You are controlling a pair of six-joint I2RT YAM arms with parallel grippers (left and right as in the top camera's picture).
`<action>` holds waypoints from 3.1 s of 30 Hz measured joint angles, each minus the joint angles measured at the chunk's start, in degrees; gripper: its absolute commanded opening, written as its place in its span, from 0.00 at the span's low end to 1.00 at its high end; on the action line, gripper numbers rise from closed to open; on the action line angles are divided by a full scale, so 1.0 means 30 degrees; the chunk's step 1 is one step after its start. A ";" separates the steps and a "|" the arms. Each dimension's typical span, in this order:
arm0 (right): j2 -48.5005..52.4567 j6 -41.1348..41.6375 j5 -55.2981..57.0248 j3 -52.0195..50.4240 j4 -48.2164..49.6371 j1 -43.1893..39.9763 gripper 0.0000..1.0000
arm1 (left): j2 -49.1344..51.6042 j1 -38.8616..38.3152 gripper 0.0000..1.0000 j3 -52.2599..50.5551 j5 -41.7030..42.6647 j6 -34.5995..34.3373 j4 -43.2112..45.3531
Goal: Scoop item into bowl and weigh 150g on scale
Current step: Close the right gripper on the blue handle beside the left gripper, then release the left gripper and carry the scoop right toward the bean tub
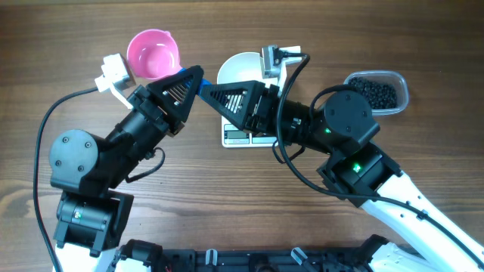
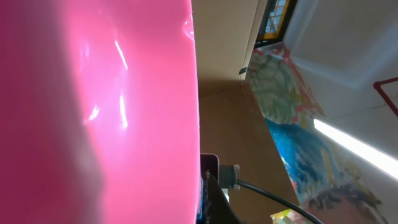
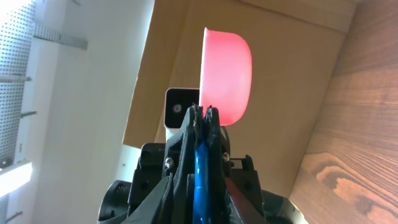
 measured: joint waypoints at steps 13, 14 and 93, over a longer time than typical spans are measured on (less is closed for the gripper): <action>0.0007 0.0000 0.0328 0.0000 0.0000 0.0000 0.23 | 0.0000 0.0000 0.04 0.0000 0.0000 0.0000 0.0000; 0.0007 0.0000 0.0328 0.0000 0.0000 0.0000 0.23 | 0.0000 0.0000 0.04 0.0000 0.0000 0.0000 -0.0007; -0.1443 -1.4928 0.6783 0.5654 -2.5070 -1.1264 0.04 | 0.0729 -0.0022 1.00 0.0102 -0.0393 1.4112 -1.6531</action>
